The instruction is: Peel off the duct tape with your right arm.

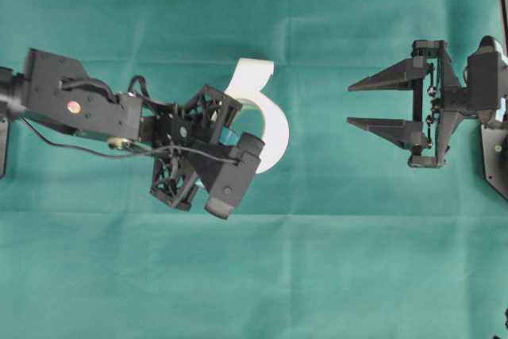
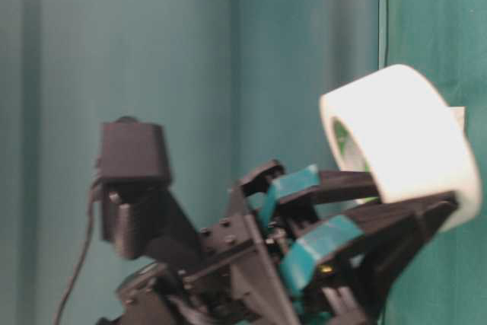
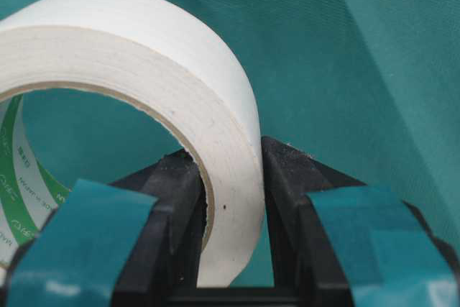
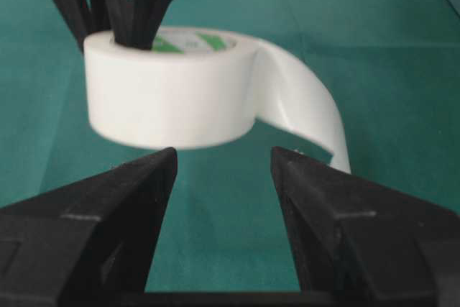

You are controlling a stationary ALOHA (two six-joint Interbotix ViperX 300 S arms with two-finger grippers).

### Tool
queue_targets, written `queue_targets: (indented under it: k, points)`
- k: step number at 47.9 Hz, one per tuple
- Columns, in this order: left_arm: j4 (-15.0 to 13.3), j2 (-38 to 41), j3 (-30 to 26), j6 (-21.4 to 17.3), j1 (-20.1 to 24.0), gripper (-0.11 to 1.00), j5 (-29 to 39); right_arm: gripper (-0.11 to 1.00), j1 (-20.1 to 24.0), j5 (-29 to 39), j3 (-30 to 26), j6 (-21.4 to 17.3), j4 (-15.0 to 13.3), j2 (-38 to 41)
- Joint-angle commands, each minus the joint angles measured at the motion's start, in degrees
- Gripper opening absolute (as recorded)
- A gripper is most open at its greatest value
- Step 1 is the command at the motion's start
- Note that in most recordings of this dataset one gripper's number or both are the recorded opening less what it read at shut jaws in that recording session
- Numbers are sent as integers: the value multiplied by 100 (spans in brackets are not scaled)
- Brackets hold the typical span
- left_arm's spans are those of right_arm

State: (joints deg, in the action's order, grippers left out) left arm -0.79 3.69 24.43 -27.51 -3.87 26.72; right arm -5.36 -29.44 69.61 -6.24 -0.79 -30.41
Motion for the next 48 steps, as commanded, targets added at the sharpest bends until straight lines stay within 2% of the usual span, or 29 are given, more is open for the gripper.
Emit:
queue_targets:
  k: [1, 48]
  points:
    - [-9, 9, -97, 53, -44, 20, -70, 22, 35, -53, -35, -9, -9, -44]
    - [-9, 510, 44, 1002, -123, 20, -18, 22, 62, -53, -9, -9, -9, -35]
